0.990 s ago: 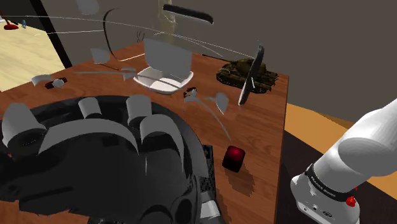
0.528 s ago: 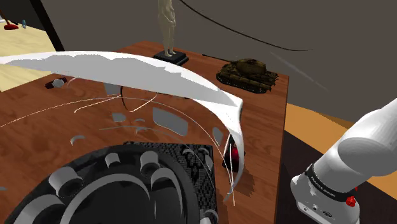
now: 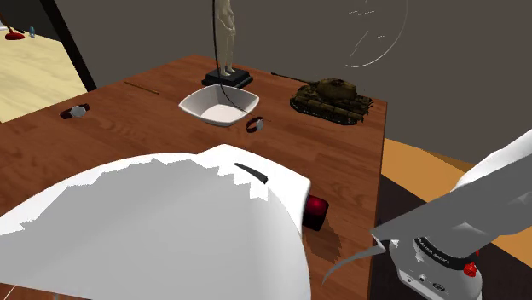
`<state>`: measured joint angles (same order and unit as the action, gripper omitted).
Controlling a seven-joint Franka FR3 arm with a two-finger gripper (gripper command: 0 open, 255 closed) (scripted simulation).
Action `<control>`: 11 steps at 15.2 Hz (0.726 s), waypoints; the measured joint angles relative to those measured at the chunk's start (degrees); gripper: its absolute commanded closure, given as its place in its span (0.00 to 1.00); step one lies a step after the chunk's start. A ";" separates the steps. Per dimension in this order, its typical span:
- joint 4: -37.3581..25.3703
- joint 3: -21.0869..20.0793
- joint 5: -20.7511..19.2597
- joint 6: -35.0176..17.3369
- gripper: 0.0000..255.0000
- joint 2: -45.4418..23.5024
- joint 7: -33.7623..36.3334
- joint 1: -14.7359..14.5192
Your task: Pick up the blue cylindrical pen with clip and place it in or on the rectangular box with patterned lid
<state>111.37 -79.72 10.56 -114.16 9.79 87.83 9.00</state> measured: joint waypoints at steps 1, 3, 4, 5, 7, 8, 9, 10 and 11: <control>0.05 -0.03 -0.02 -0.08 1.00 -0.01 0.03 0.03; 0.07 -0.10 -0.04 -0.16 1.00 -0.03 0.07 0.06; 0.06 -0.20 -0.08 -0.17 1.00 -0.07 0.10 0.11; 0.07 -0.21 -0.08 -0.18 0.00 -0.08 0.10 0.12; 0.12 -0.22 -0.09 -0.16 0.00 -0.09 0.10 0.13; 0.13 -0.22 -0.10 -0.15 0.00 -0.10 0.10 0.14; 0.13 -0.22 -0.10 -0.15 0.00 -0.10 0.10 0.14; 0.14 -0.22 -0.10 -0.15 0.00 -0.10 0.09 0.14; 0.14 -0.25 -0.11 -0.16 0.00 -0.11 0.11 0.16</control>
<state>111.51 -79.97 10.44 -114.32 9.68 87.93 9.16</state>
